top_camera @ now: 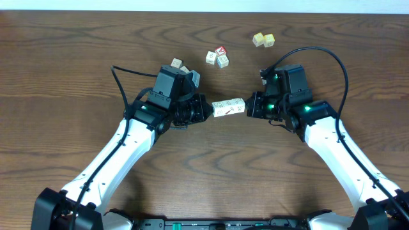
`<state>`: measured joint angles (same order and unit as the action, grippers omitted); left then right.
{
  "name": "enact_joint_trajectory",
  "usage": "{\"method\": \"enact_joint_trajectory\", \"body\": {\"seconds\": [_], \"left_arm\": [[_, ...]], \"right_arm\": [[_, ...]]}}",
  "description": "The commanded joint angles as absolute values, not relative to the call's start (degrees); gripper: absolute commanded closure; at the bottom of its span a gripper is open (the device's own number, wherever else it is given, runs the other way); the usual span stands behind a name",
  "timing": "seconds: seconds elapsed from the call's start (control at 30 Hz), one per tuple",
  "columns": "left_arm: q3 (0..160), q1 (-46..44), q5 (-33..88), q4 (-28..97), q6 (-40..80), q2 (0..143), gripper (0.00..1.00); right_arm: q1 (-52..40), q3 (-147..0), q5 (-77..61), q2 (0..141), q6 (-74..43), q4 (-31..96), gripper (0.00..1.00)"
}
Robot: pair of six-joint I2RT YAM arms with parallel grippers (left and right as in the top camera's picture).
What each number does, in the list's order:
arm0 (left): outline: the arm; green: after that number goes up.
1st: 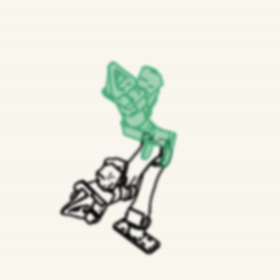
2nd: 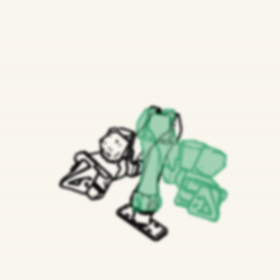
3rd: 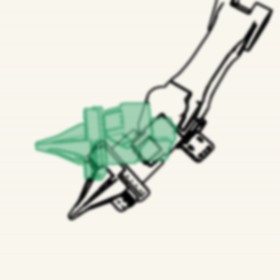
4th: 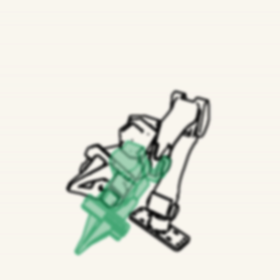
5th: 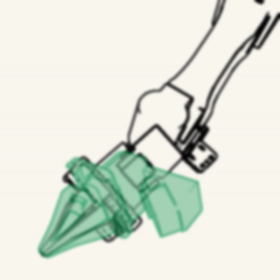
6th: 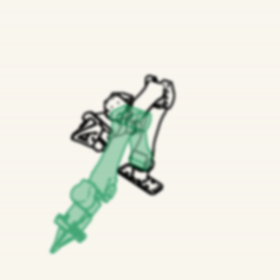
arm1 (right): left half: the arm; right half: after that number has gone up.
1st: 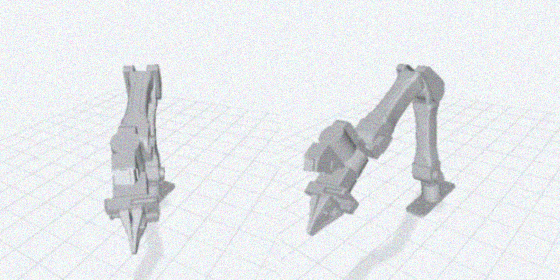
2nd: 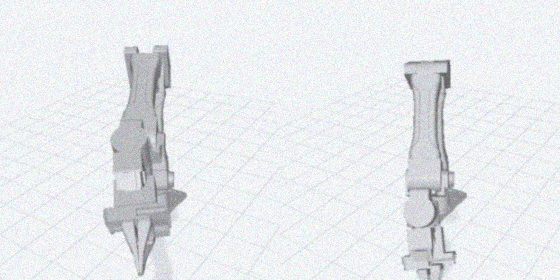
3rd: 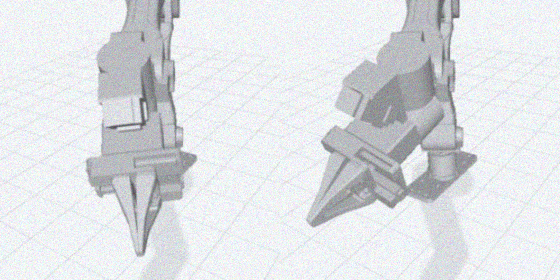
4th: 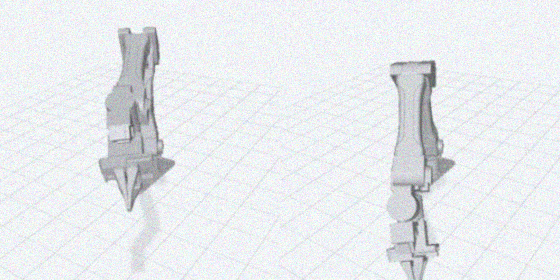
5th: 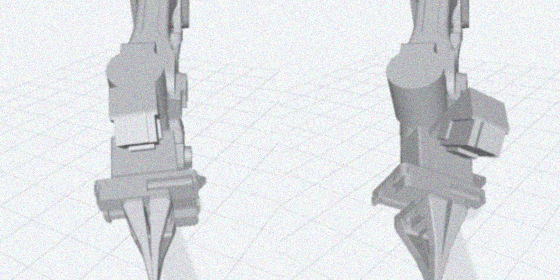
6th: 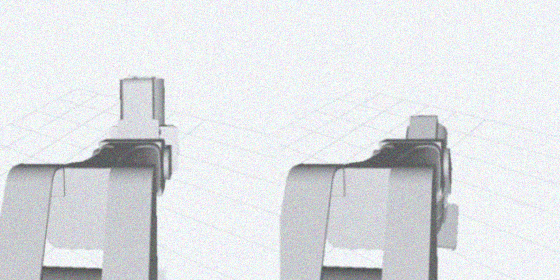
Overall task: Lift 3 blocks
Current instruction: 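Hold the three-block row raised between both grippers, then keep the row clamped aloft between the left and right grippers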
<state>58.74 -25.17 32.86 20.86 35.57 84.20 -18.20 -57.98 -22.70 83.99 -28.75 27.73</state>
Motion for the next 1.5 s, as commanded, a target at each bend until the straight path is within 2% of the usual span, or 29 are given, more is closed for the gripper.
{"method": "enact_joint_trajectory", "body": {"seconds": [0.0, 1.47], "left_arm": [[60.6, -27.7, 40.5, 19.2, 35.9, 84.2, 0.93], [60.6, -27.7, 36.9, 18.1, 38.3, 87.1, 0.93]], "right_arm": [[-21.7, -59.0, -42.3, 83.5, -30.2, 26.9, 0.99], [-21.7, -59.0, -42.5, 83.6, -30.2, 28.5, 0.99]]}}
